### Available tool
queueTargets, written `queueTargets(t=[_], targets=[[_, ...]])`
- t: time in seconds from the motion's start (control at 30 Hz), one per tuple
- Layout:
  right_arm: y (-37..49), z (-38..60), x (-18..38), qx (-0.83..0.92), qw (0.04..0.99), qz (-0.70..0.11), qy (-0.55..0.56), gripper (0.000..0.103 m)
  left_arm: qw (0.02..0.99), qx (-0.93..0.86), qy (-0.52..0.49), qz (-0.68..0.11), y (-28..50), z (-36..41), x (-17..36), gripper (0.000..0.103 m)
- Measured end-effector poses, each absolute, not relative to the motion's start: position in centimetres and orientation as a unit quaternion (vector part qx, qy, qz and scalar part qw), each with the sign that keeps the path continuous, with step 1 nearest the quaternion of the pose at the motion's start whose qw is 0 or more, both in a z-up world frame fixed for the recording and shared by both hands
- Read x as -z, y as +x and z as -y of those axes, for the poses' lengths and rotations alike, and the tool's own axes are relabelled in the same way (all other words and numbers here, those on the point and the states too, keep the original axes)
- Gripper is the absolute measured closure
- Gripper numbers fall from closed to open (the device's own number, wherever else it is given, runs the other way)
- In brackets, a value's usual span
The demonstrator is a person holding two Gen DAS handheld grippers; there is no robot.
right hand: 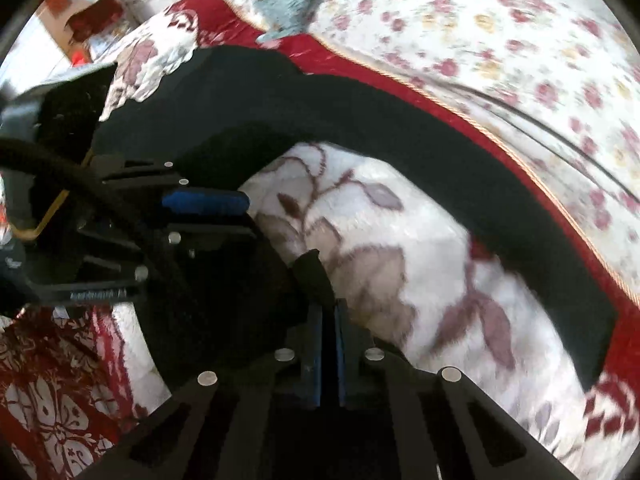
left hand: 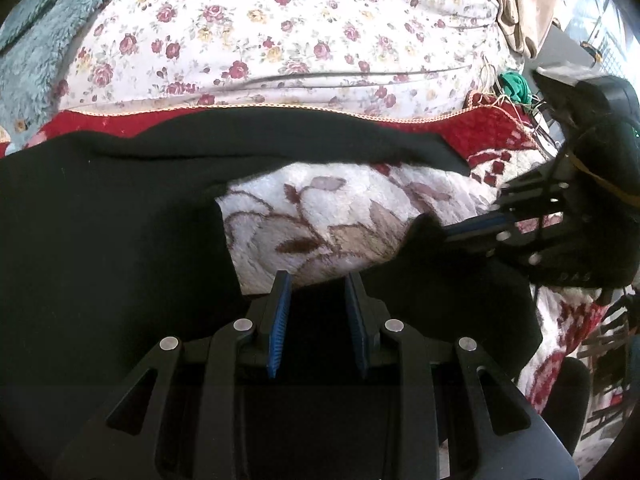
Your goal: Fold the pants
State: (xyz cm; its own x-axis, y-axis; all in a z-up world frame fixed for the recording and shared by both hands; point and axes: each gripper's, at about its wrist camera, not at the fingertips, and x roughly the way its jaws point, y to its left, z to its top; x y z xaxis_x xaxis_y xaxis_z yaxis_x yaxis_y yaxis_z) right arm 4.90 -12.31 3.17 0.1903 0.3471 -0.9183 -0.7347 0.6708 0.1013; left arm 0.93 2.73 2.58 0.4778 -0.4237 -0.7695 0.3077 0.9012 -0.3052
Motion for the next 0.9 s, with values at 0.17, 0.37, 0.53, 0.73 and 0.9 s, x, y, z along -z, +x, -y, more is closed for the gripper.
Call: queueTargets(t=[0.17, 0.37, 0.53, 0.73, 0.9], targets=[[4.1, 18.8, -4.8, -0.291, 0.796, -0.515, -0.127, 0.099, 0.863, 0.216, -0.049, -0.454, -0.1, -2.1, -3.2, 0.077], [2.1, 29.9, -5.6, -0.160, 0.841, -0.513, -0.058, 0.099, 0.863, 0.215, -0.032, -0.456, -0.8, -1.0, -2.5, 0.077], [-0.7, 38.4, -5.5, -0.063, 0.862, -0.501, 0.052, 0.099, 0.864, 0.208, -0.036, -0.458, -0.9, -0.7, -2.7, 0.077], [-5.1, 40.4, -5.3, -0.117, 0.864, -0.458, 0.175, 0.085, 0.866, 0.256, -0.029, -0.429, -4.0, 1.2, -5.3, 0.077], [-6.6, 37.9, -2.1, -0.182, 0.835, -0.458, 0.246, 0.078, 0.839, 0.310, 0.004, -0.447, -7.7, 4.3, -5.1, 0.077]])
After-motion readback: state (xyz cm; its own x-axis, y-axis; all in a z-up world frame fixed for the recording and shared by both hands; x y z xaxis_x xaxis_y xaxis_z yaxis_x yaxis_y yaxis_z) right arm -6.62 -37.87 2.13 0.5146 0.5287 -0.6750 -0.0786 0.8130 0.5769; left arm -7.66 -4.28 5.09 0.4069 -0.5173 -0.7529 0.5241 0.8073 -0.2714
